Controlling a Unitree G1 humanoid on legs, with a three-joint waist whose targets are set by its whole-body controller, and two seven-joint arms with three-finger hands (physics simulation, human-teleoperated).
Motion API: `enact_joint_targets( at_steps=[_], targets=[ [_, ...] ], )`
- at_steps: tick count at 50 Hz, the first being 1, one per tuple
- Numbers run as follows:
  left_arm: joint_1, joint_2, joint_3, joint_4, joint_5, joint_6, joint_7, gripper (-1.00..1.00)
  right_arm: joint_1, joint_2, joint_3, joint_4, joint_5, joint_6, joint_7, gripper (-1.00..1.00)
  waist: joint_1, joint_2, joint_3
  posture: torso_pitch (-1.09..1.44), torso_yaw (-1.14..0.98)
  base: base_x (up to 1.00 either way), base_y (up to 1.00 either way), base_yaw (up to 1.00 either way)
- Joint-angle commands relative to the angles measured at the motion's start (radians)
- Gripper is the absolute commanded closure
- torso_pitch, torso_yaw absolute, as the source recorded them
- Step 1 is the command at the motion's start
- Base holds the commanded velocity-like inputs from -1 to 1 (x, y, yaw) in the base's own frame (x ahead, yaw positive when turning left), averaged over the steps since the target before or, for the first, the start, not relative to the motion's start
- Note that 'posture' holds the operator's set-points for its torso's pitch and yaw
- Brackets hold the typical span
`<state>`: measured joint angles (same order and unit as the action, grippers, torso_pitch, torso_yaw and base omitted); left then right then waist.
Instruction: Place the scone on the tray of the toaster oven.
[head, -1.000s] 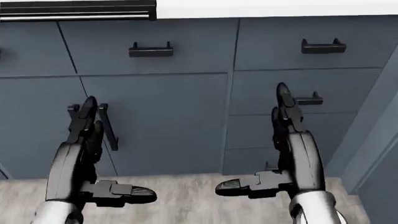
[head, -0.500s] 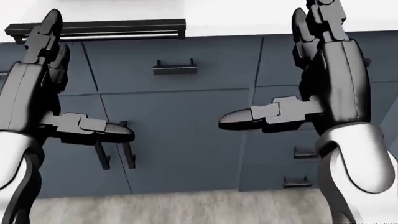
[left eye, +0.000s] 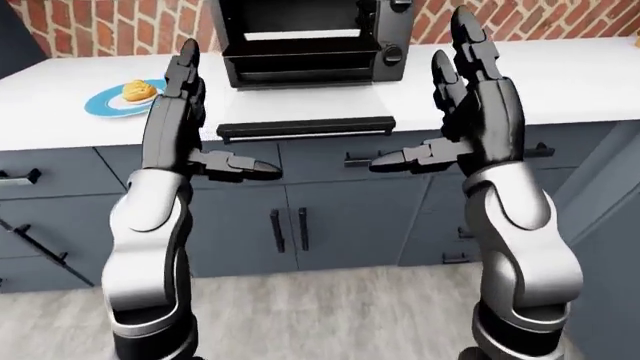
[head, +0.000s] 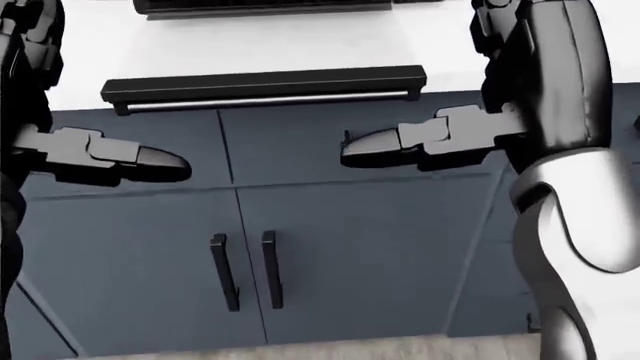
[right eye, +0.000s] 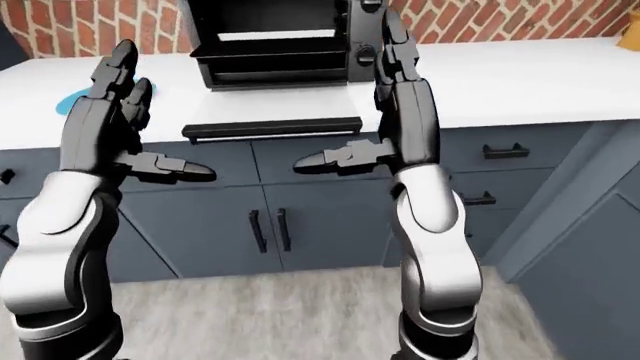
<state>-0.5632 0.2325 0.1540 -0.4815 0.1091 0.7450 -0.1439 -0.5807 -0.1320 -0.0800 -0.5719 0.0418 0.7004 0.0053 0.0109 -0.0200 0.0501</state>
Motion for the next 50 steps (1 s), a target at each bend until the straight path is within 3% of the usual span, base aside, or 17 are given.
enact_joint_targets(
  at_steps=[1, 4, 7, 11, 14, 16, 24, 28, 32, 33, 35, 39, 41, 43, 44, 49, 50],
  targets=[
    [-0.021, 0.006, 0.003, -0.027, -0.003, -0.018, 0.006, -1.00, -0.022, -0.006, -0.006, -0.016, -0.001, -0.010, -0.004, -1.00, -0.002, -0.011, -0.019, 0.00, 0.00, 0.41, 0.60, 0.00],
    [-0.008, 0.004, 0.006, -0.030, -0.007, -0.031, 0.016, -1.00, -0.013, -0.003, -0.002, -0.029, 0.001, -0.010, -0.004, -1.00, -0.011, -0.021, -0.010, 0.00, 0.00, 0.43, 0.60, 0.00],
    [-0.003, 0.005, 0.008, -0.035, -0.008, -0.032, 0.021, -1.00, -0.014, -0.004, -0.006, -0.042, 0.003, 0.001, -0.004, -1.00, -0.020, -0.030, -0.035, 0.00, 0.00, 0.45, 0.61, 0.00],
    [0.005, 0.003, 0.006, -0.046, -0.011, -0.031, 0.025, -1.00, -0.018, -0.003, -0.002, -0.058, 0.006, 0.014, -0.006, -1.00, -0.041, 0.007, -0.016, 0.00, 0.00, 0.43, 0.55, 0.00],
    [0.007, 0.004, 0.004, -0.053, -0.010, -0.026, 0.027, -1.00, -0.021, -0.005, -0.004, -0.071, 0.010, 0.027, -0.006, -1.00, -0.032, 0.156, -0.074, 0.00, 0.00, 0.33, 0.34, 0.00],
    [0.007, -0.001, 0.002, -0.051, -0.011, -0.030, 0.030, -1.00, -0.023, -0.008, -0.002, -0.069, 0.006, 0.022, -0.004, -1.00, -0.015, 0.113, -0.010, 0.00, 0.00, 0.32, 0.49, 0.00],
    [0.012, -0.003, 0.001, -0.058, -0.008, -0.028, 0.033, -1.00, -0.025, -0.012, -0.004, -0.078, 0.009, 0.019, -0.003, -1.00, 0.006, 0.022, -0.017, 0.00, 0.00, 0.32, 0.47, 0.00],
    [0.001, 0.001, -0.002, -0.061, -0.002, -0.017, 0.031, -1.00, -0.030, -0.006, -0.004, -0.081, 0.012, 0.017, -0.005, -1.00, 0.001, 0.030, -0.033, 0.00, 0.00, 0.31, 0.20, 0.00],
    [-0.019, 0.004, -0.005, -0.064, 0.002, -0.003, 0.026, -1.00, -0.028, -0.004, -0.004, -0.100, 0.014, 0.028, -0.013, -1.00, 0.005, 0.000, -0.036, 0.00, 0.00, 0.31, 0.20, 0.00],
    [-0.024, 0.005, -0.007, -0.063, 0.003, 0.000, 0.024, -1.00, -0.034, -0.004, -0.012, -0.105, 0.024, 0.040, -0.013, -1.00, 0.000, 0.029, -0.029, 0.00, 0.00, 0.32, 0.20, 0.00],
    [-0.028, 0.003, -0.007, -0.059, 0.004, -0.002, 0.025, -1.00, -0.038, -0.004, -0.016, -0.117, 0.035, 0.052, -0.020, -1.00, 0.003, -0.016, 0.013, 0.00, 0.00, 0.18, 0.07, 0.00],
    [-0.035, 0.005, -0.006, -0.059, 0.007, -0.002, 0.024, -1.00, -0.042, -0.020, -0.020, -0.144, 0.045, 0.063, -0.025, -1.00, 0.000, -0.014, 0.001, 0.00, 0.00, 0.00, 0.00, 0.00],
    [-0.028, 0.005, -0.002, -0.070, 0.007, 0.001, 0.024, -1.00, -0.045, -0.021, -0.028, -0.149, 0.054, 0.068, -0.032, -1.00, -0.009, 0.007, 0.006, 0.00, 0.00, 0.00, 0.00, 0.00],
    [-0.029, 0.007, -0.001, -0.073, 0.009, 0.003, 0.025, -1.00, -0.053, -0.024, -0.036, -0.157, 0.070, 0.071, -0.040, -1.00, -0.001, 0.071, -0.020, 0.00, 0.00, 0.00, 0.00, 0.00],
    [-0.026, 0.007, 0.000, -0.074, 0.009, 0.001, 0.025, -1.00, -0.054, -0.026, -0.033, -0.159, 0.071, 0.071, -0.045, -1.00, -0.010, 0.056, 0.002, 0.00, 0.00, 0.00, 0.00, 0.00],
    [-0.013, 0.008, 0.006, -0.092, 0.006, 0.004, 0.025, -1.00, -0.062, -0.040, -0.030, -0.177, 0.073, 0.078, -0.056, -1.00, -0.004, 0.041, -0.023, 0.00, 0.00, 0.00, 0.04, 0.00],
    [-0.012, 0.009, 0.006, -0.092, 0.006, 0.003, 0.026, -1.00, -0.063, -0.039, -0.029, -0.177, 0.072, 0.079, -0.058, -1.00, -0.007, 0.014, -0.025, 0.00, 0.00, 0.00, 0.27, 0.00]
  ],
)
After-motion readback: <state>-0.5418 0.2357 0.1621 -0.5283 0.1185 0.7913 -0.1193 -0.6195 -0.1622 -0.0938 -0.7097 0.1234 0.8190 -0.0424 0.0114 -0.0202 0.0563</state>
